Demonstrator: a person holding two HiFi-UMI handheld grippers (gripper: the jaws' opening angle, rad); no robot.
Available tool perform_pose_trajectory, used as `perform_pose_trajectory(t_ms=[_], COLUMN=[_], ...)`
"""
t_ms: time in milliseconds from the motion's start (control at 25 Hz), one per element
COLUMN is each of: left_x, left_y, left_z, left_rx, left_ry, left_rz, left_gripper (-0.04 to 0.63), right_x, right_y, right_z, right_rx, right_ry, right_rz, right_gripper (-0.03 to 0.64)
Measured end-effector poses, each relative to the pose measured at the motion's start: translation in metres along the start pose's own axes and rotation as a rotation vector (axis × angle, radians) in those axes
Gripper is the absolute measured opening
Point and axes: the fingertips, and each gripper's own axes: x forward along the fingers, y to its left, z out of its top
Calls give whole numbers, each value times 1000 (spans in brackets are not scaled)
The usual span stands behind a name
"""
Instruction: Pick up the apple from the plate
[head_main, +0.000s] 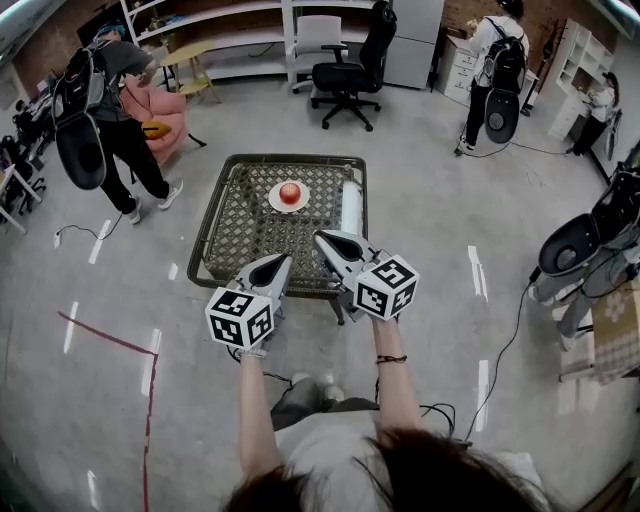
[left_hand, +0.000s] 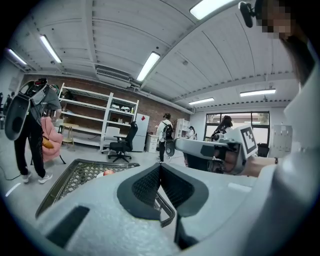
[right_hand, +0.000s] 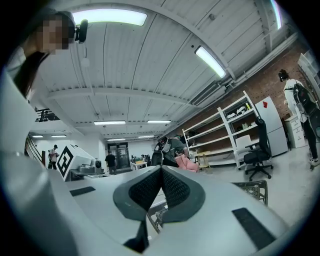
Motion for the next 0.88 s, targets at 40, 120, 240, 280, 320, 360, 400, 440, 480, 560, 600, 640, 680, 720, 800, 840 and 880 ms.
perform_pose_trajectory(t_ms=[40, 120, 240, 280, 320, 360, 400, 440, 480, 560, 600, 640, 680, 720, 800, 840, 880], left_x=[1, 5, 14, 18, 22, 26, 30, 34, 38, 47, 51, 55, 58, 61, 65, 67, 70], left_y=[4, 12, 26, 31, 38, 45, 53, 60, 67, 80, 86, 91, 96, 101, 109, 113, 116], left_z=[0, 1, 4, 4, 5, 5, 4, 4, 4, 6, 7, 9, 11, 12, 14, 15, 14], left_rx=[-4, -9, -7, -6, -8, -10, -12, -14, -15, -17, -18, -19, -19, -18, -15, -15, -16], left_ry=[0, 2, 8, 9, 10, 11, 12, 13, 14, 16, 18, 20, 22, 26, 37, 41, 43], left_rz=[3, 8, 3, -1, -2, -4, -7, -10, -14, -21, -24, -27, -31, -36, -46, -50, -53], left_gripper=[9, 9, 9, 9, 9, 9, 9, 9, 9, 9, 9, 9, 9, 9, 9, 9, 9], right_x=[3, 10, 23, 28, 35, 41, 48, 55, 61, 73, 78, 83, 88, 92, 102, 107, 111], right_y=[-2, -6, -19, -23, -27, -31, -35, -39, -44, -52, -56, -60, -63, -65, -68, -69, -71], right_z=[-1, -4, -7, -7, -9, -10, -12, -14, -15, -18, -19, -20, -21, -20, -20, -20, -20], right_rx=[3, 11, 24, 26, 27, 28, 29, 30, 31, 33, 35, 38, 41, 44, 47, 48, 50], right_ry=[4, 11, 12, 12, 13, 14, 14, 14, 16, 20, 23, 25, 26, 28, 33, 35, 37], right_rz=[3, 5, -1, -4, -6, -7, -9, -11, -14, -19, -20, -22, -22, -20, -18, -18, -18], right_gripper=[9, 9, 9, 9, 9, 9, 9, 9, 9, 9, 9, 9, 9, 9, 9, 9, 9])
